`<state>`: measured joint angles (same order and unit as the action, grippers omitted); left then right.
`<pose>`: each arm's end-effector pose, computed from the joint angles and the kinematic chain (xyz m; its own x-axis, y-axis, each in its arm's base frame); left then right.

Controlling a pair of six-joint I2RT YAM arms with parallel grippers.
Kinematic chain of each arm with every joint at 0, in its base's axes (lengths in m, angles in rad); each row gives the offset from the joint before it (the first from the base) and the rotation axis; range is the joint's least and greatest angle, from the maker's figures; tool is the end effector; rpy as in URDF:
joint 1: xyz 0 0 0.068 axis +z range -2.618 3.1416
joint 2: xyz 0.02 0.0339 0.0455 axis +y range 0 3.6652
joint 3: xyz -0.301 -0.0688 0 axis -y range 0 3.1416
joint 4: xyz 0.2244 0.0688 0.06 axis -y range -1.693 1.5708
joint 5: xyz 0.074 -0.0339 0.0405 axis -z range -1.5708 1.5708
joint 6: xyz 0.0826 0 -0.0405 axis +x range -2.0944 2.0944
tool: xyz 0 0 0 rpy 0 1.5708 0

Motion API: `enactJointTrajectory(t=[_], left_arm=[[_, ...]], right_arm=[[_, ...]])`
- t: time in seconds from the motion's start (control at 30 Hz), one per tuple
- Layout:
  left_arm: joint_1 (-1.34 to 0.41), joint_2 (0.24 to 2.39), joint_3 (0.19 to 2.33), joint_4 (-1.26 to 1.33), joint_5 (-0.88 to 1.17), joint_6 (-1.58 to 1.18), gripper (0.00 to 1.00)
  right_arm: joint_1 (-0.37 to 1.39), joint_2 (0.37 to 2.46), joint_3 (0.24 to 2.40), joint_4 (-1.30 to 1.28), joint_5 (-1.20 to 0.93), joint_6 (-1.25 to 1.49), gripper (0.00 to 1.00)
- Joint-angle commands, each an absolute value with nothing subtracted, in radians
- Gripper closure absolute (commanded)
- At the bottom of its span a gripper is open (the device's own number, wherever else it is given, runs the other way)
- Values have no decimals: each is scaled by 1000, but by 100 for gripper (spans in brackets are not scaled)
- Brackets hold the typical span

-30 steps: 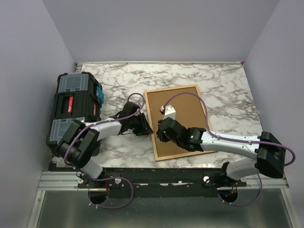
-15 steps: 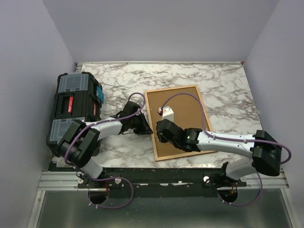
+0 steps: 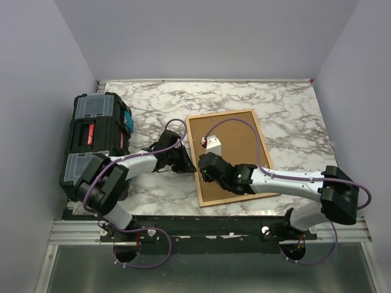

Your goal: Take the photo out of the frame

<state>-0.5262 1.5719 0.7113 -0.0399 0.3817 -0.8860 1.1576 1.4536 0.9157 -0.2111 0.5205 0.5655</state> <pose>0.2489 -0.1802 0.1654 -0.9446 -0.2826 -0.1668 -0.1035 0.7389 -0.6658 0.1641 0.2719 0.2498 -0.5782 -0.1611 -0.7998 -0.4009 0.9099 0.1065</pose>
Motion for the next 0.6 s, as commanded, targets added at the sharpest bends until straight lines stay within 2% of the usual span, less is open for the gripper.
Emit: enactJointTrajectory(t=[0.0,0.57], left_arm=[[-532,1607,703,-84,314,-855,88],[-532,1621,697,-80,313,-850,89]], right_arm=[[1164,1486,936,-198,560,557,100],[1167,1511,983,-279,647,554,100]])
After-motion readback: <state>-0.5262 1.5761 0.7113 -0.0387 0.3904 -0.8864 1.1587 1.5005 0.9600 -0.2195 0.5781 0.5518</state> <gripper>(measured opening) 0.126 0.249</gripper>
